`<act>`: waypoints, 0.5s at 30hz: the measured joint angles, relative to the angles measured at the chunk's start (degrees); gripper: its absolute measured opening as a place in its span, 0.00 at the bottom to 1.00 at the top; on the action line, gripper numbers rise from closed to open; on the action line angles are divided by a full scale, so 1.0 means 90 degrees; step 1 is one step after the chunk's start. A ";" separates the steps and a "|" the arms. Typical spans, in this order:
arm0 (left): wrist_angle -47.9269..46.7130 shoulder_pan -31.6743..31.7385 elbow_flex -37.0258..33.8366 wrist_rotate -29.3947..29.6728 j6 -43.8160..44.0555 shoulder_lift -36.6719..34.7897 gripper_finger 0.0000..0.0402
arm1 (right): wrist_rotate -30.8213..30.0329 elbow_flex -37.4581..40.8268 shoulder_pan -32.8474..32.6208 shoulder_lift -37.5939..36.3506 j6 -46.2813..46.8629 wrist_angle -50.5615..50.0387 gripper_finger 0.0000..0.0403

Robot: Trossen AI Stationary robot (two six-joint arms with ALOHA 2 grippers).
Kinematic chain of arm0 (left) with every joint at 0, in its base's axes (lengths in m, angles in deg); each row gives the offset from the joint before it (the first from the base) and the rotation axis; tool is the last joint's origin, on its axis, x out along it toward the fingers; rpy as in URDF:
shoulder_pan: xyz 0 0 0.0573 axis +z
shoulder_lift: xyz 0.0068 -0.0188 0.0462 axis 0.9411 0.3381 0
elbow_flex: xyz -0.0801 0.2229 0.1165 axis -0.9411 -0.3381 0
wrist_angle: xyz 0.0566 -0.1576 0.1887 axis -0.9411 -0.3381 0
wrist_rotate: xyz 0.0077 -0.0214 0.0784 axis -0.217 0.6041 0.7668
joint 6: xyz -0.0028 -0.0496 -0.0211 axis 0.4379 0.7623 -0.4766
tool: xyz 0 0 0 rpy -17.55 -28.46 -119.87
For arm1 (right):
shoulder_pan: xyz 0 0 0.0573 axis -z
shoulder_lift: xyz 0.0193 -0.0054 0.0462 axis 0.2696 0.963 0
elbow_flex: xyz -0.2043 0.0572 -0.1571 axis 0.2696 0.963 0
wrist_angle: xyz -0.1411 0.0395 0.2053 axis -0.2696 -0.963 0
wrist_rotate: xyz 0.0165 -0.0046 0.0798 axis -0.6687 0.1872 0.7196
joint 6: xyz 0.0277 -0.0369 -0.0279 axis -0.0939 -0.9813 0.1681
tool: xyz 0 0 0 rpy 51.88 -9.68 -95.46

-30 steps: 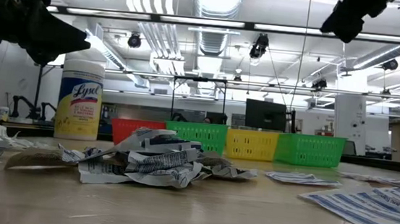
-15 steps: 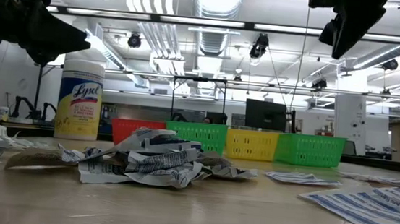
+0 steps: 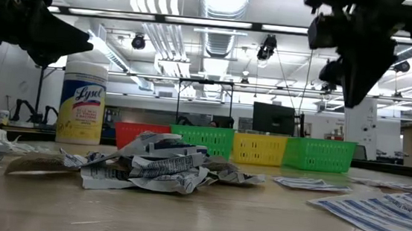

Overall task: Pick & Place First Aid Supplies
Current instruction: Put the blue bandage into the right green basket

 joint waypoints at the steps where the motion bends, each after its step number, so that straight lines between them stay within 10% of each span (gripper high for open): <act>1: 0.0000 -0.0001 -0.0002 0.0001 -0.0002 0.0002 0.33 | -0.0002 0.0039 0.0000 0.0097 -0.0088 0.0013 0.15; 15: -0.0005 0.0000 0.0000 -0.0001 0.0010 0.0017 0.33 | -0.0002 0.0056 -0.0044 0.1377 -0.0556 0.0155 0.15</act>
